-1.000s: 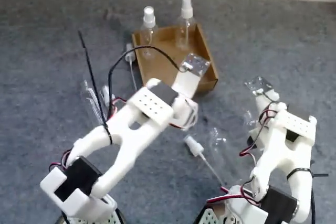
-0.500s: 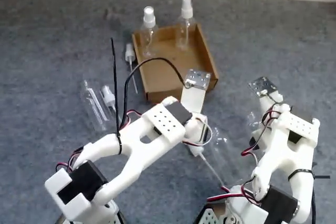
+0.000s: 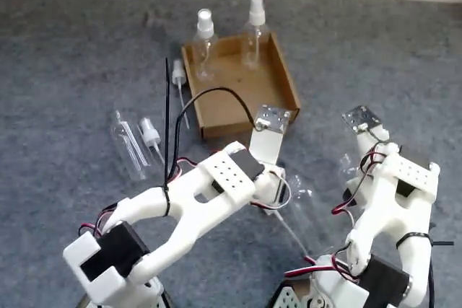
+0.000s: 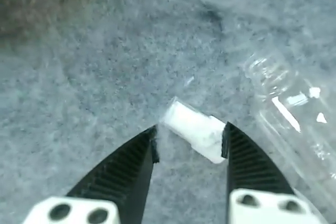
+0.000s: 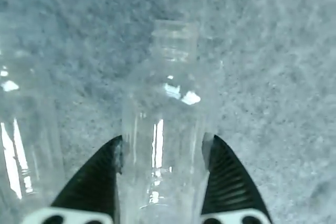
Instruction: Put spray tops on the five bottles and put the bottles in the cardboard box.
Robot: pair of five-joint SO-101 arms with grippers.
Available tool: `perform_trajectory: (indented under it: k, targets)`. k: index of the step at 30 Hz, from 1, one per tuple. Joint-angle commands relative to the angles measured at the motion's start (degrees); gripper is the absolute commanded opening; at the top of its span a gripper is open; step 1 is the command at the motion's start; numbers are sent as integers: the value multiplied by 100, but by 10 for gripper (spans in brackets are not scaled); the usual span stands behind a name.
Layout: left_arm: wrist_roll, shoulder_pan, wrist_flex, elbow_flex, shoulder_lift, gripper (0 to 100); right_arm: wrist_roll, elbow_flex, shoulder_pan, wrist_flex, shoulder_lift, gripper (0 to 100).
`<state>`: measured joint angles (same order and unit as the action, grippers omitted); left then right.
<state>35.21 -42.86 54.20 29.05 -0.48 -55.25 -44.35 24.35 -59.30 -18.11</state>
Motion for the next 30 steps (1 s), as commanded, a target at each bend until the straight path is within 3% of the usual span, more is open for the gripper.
perform_trajectory:
  k: [1,5,12,18,30]
  targets:
    - [-255,-75,-79,-66,268,171,-26,48,75,31,-110,2]
    - [-747,207,396,-163,743,168,-26,48,75,31,-110,2]
    - [-2374,1727,2233,-1332,752,154,-26,48,40,31,-119,2]
    - [-4088,2492,2347,-1376,778,95,-26,48,31,40,-119,2]
    - [-5653,2958,2409,-1640,716,161,-26,40,57,40,-110,2]
